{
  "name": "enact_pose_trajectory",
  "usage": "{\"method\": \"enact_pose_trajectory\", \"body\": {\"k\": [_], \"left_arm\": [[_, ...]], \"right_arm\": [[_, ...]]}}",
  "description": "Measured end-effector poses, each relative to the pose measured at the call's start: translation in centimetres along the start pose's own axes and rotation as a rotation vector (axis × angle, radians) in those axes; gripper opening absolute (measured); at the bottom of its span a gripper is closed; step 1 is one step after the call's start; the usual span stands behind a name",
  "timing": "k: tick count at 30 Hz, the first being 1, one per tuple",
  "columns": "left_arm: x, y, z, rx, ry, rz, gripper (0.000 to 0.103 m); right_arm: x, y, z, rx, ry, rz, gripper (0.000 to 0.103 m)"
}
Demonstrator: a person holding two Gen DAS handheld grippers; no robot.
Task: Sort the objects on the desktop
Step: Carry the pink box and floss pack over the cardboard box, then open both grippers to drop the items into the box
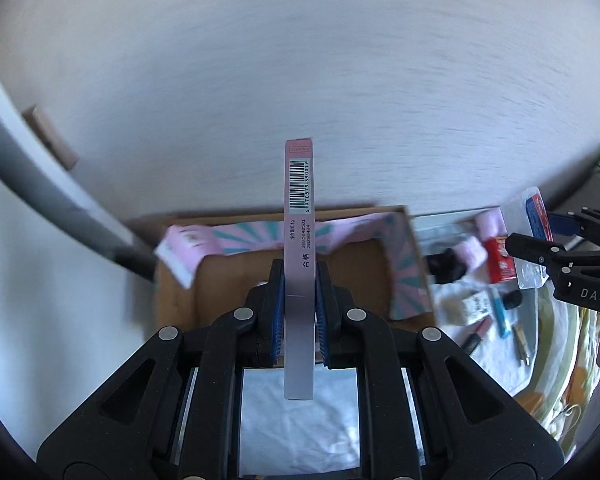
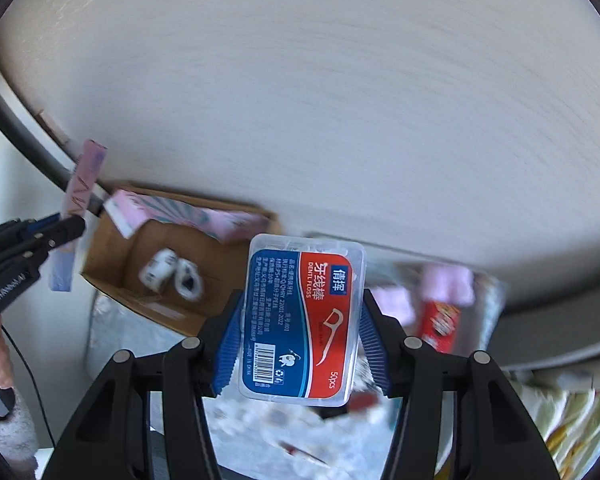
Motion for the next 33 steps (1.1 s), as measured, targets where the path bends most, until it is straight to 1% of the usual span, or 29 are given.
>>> {"method": "enact_pose_trajectory", "body": {"k": [2, 6, 10, 12, 14, 18, 21, 25, 32, 33], "left_arm": [[-0.8, -0.3, 2.1, 0.027, 0.013, 0.020, 0.012], [-3.1, -1.4, 5.3, 0.073, 0.024, 0.064, 0.012], [-5.7, -2.5, 7.3, 0.106, 0.018, 0.097, 0.012], [-7.1, -2.7, 7.8, 0.102, 0.037, 0.096, 0.012], [-8.7, -3.0, 8.1, 0.089, 0.047, 0.111, 0.012], [-11.1, -3.5, 8.9, 0.109, 0.033, 0.151, 0.012], [-12.4, -4.0, 9.0, 0.106, 0.027, 0.173, 0.012], [-13.5, -4.4, 9.1, 0.107, 0.012, 0.193, 0.012], [-13.8, -4.2, 8.7, 0.101, 0.002, 0.200, 0.012], [-13.8, -4.1, 8.7, 0.102, 0.010, 0.197, 0.016]], "right_arm": [[-1.2, 1.2, 2.5, 0.030, 0.004, 0.011, 0.050], [-4.4, 2.2, 6.8, 0.069, 0.018, 0.051, 0.050], [-8.4, 2.0, 9.8, 0.093, 0.022, 0.109, 0.050], [-10.5, 1.5, 10.7, 0.097, 0.007, 0.135, 0.050], [-12.3, 1.2, 11.2, 0.095, -0.024, 0.151, 0.050], [-15.3, 0.2, 11.6, 0.062, -0.033, 0.203, 0.050], [-16.7, -0.5, 11.6, 0.047, -0.053, 0.234, 0.050], [-17.8, -1.0, 11.5, 0.007, -0.071, 0.263, 0.050], [-18.7, -1.5, 11.2, -0.042, -0.090, 0.296, 0.050], [-18.8, -1.6, 11.3, -0.044, -0.088, 0.300, 0.050]]}}
Point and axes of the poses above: each gripper's, at about its wrist camera, not at the fingertips, and x roughly against the way its jaws point, z to its left, y to its top, the point moved 6 cm from there along -x, roughly the way its jaws point, and after that the axes turned 5 degrees about -x, right-handed, at the moved point
